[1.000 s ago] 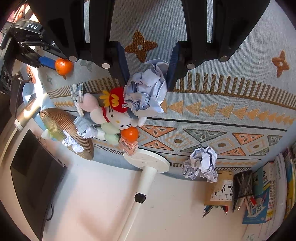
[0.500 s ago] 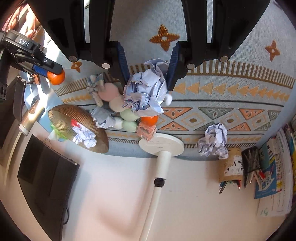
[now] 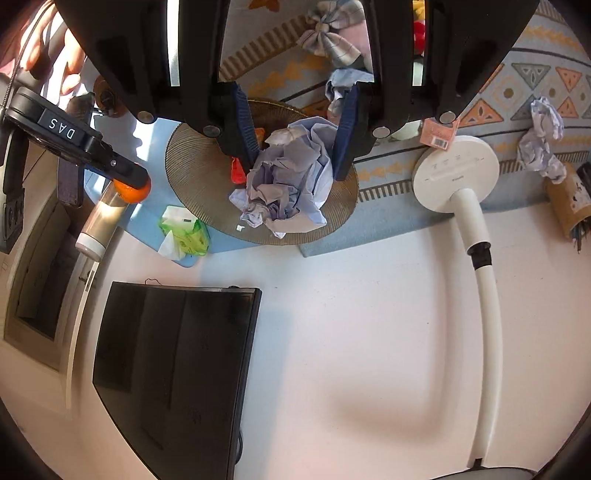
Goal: Organize objects
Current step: 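Carry the orange and paper ball over the bowl and release both, then move both open tools toward the plush toys on the rug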
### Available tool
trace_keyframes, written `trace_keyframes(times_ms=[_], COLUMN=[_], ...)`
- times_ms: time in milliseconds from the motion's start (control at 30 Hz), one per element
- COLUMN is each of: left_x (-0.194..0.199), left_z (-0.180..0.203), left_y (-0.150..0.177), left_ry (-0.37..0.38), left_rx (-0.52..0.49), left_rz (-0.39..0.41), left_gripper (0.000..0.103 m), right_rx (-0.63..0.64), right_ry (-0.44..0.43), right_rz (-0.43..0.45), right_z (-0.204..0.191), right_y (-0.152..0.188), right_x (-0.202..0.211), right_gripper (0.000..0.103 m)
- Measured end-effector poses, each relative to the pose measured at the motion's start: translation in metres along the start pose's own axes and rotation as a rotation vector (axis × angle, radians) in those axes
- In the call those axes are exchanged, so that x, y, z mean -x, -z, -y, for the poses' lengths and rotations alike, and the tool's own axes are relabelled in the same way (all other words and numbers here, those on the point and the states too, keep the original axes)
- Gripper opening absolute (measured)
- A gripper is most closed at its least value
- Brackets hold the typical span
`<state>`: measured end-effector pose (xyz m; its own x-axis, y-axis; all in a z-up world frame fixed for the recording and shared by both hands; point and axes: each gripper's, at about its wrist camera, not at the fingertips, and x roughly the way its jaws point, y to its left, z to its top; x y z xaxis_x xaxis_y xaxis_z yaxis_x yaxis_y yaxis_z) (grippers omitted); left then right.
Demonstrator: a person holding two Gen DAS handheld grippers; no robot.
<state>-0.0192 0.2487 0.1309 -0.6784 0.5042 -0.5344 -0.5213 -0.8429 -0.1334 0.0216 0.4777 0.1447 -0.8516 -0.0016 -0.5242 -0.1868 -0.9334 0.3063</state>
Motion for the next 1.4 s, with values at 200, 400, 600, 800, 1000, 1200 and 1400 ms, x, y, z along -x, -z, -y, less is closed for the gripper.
trace_keyframes(times_ms=[200,400,600,800,1000,1200,1400], left_x=[-0.042,-0.047,0.006,0.096,0.128,0.111,0.115], left_z=[0.009,0.009,-0.022,-0.065,-0.127,-0.184,-0.212], left_y=[-0.003,-0.001,0.028,0.067,0.117,0.169,0.180], left_ry=[0.041,0.036,0.001,-0.200,-0.474,-0.503,-0.417], left_rx=[0.023,0.051,0.108,0.137,0.175,0.286,0.449], left_rz=[-0.052,-0.028,0.014,0.135,0.121,0.021,0.019], left_gripper=[0.038,0.095,0.095,0.095,0.100,0.100,0.100], right_rx=[-0.030,-0.084,-0.060,0.104,0.240,0.227,0.211], right_ry=[-0.004,-0.059,-0.132,-0.264,-0.236,-0.163,-0.117], right_rz=[-0.040,-0.108,-0.137,-0.101,-0.086,-0.161,-0.223], right_z=[0.009,0.019,0.001,-0.067,-0.116,-0.115,-0.111], right_y=[-0.010,-0.004,0.022,0.055,0.110,0.138,0.141], right_x=[-0.034,-0.049,-0.033,0.006,-0.005,-0.039,-0.054], right_gripper=[0.038,0.045,0.050,0.066,0.080,0.080,0.080])
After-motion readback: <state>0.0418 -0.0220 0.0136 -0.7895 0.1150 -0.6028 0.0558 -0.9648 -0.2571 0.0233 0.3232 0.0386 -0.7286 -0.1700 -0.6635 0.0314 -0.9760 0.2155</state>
